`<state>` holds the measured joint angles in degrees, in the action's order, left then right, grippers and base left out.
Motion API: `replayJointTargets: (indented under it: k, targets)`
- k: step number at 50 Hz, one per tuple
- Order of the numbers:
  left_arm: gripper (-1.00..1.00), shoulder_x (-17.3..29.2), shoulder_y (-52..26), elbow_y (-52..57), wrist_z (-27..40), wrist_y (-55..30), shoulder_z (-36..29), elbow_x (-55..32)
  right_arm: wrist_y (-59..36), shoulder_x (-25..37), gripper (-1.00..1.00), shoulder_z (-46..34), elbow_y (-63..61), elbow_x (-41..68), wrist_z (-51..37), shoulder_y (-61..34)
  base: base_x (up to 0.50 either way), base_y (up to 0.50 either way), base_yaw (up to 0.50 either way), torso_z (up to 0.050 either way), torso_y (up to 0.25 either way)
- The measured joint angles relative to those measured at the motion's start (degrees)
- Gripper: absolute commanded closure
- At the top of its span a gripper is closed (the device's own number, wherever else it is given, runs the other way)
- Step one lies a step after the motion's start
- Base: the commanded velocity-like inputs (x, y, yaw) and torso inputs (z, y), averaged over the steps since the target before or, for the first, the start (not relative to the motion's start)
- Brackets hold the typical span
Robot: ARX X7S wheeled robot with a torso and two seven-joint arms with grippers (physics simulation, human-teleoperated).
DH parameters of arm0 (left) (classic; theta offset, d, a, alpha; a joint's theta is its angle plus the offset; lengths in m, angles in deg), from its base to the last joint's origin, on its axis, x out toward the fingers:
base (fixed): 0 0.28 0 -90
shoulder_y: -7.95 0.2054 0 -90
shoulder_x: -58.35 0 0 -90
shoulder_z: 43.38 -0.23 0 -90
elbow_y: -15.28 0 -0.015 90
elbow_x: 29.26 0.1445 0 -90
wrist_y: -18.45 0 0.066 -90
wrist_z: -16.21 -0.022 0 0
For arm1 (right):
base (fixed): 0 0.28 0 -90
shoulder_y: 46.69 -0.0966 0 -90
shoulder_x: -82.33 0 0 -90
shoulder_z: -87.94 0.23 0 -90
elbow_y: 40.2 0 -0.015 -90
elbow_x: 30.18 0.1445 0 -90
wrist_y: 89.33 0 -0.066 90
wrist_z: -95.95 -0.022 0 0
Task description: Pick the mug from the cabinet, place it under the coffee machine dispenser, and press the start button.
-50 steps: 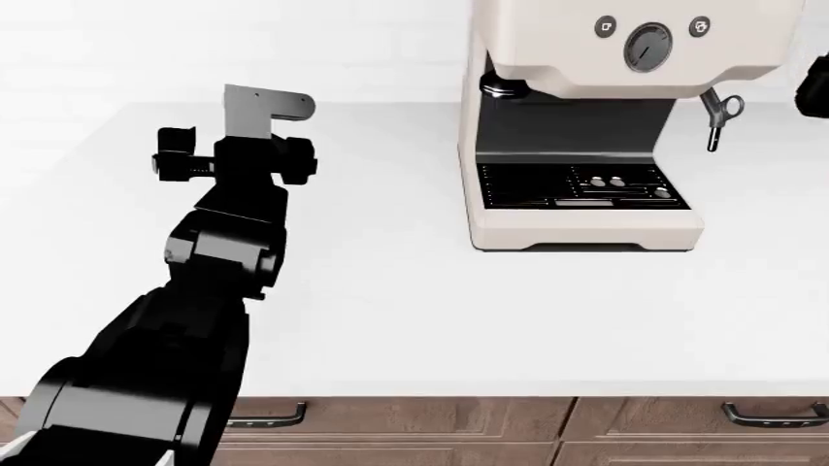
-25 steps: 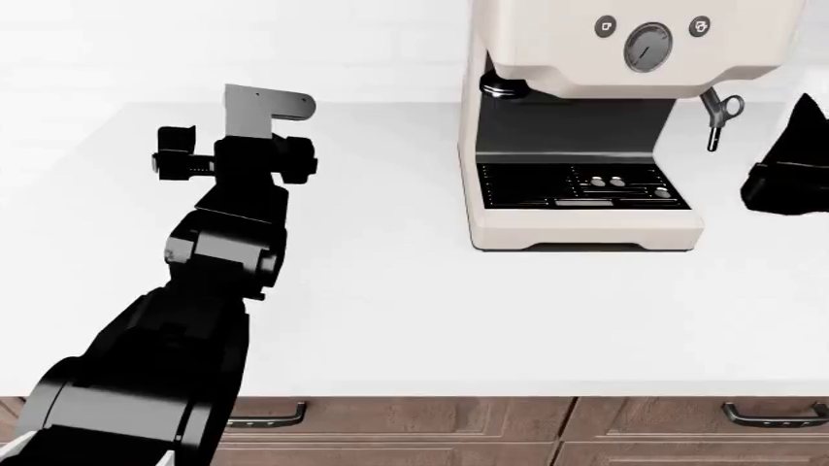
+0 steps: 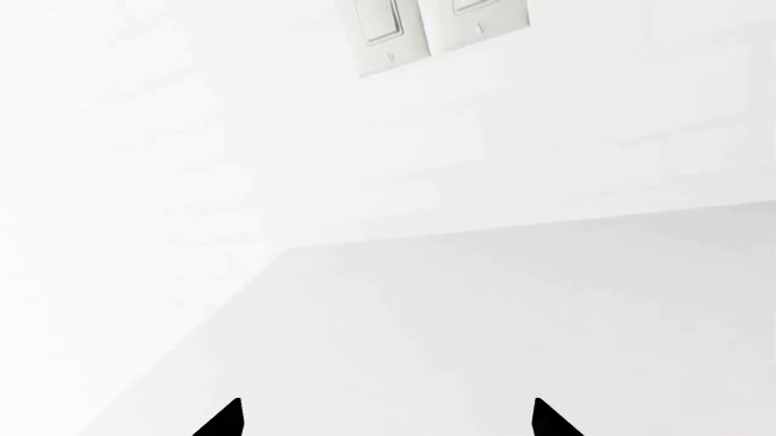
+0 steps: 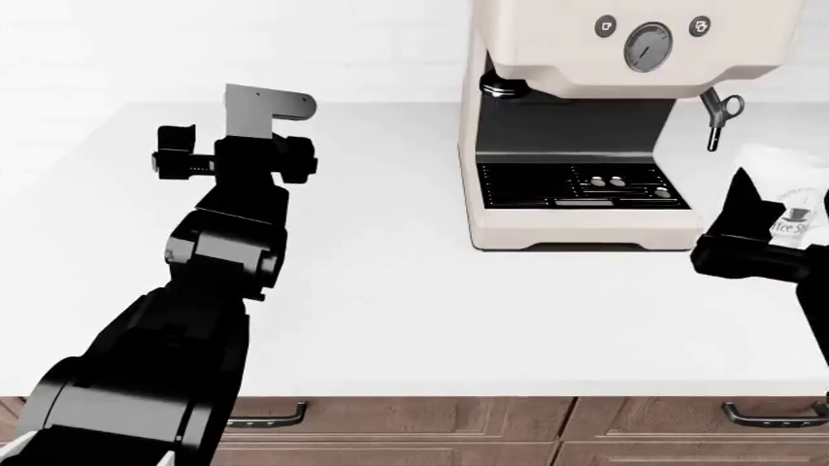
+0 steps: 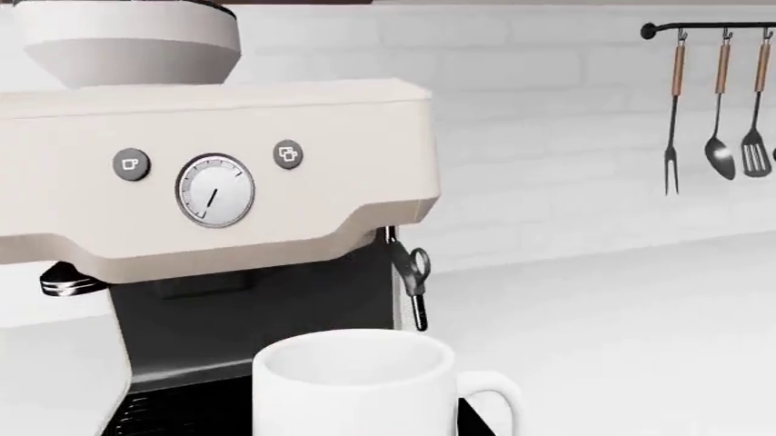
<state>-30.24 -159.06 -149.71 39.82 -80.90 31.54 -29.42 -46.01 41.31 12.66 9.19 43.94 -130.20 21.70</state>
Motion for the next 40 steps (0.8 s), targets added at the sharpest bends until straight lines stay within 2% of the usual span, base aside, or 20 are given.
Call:
replayJointTargets:
  k: [20,40]
  targets:
    - [-1.00,0.0,0.1,0.0,0.3,0.4,-0.3,0.0,5.1,-6.5,1.00,-5.2,1.6,-9.4,6.4,2.4,0.00,0.00,0.00,0.001,0.000]
    - [-1.00,0.0,0.1,0.0,0.4,0.6,-0.5,0.0,4.6,-8.9,1.00,-11.6,4.1,-13.8,8.0,-3.8,0.00,0.00,0.00,0.000,0.000]
